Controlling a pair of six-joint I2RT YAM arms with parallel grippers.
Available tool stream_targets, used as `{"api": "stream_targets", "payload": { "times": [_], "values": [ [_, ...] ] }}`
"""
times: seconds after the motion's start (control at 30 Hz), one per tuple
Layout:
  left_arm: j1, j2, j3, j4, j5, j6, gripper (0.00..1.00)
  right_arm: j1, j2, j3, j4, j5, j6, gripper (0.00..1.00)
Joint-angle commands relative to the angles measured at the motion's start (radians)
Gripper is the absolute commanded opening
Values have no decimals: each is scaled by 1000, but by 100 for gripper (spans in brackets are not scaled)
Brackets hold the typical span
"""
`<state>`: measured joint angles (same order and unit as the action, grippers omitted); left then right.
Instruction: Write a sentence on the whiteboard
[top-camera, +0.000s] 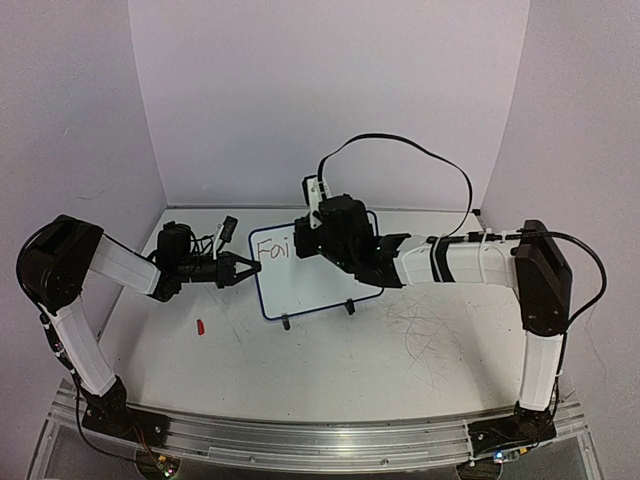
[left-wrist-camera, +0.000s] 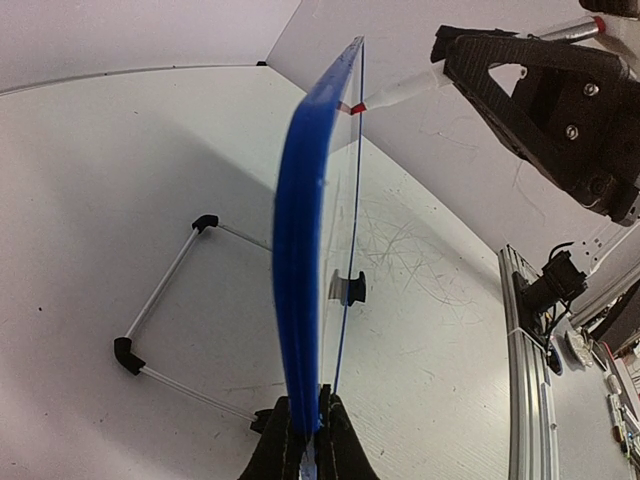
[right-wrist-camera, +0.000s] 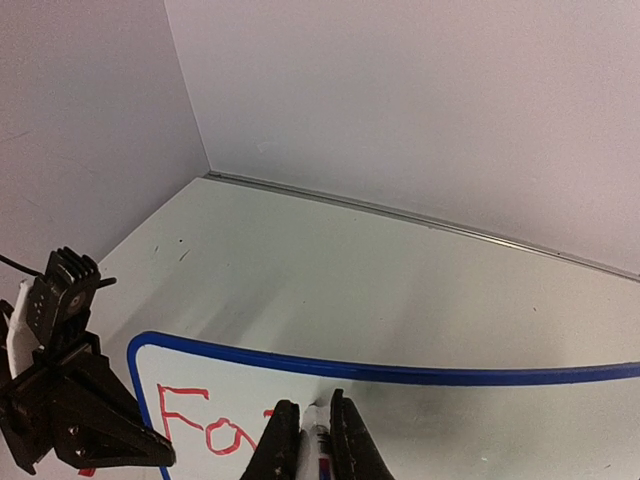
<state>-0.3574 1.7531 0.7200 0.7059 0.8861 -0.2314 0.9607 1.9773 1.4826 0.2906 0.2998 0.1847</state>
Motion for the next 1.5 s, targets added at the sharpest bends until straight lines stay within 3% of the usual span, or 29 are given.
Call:
{"api": "stream_targets", "payload": {
  "times": [0.0,1.47],
  "values": [
    [-11,-12,24,-48,-42,53,0,-1,17,33,3,24,10,0],
    [-17,-9,30,-56,-40,56,0,2,-25,-93,-48,53,93,0]
  ]
}}
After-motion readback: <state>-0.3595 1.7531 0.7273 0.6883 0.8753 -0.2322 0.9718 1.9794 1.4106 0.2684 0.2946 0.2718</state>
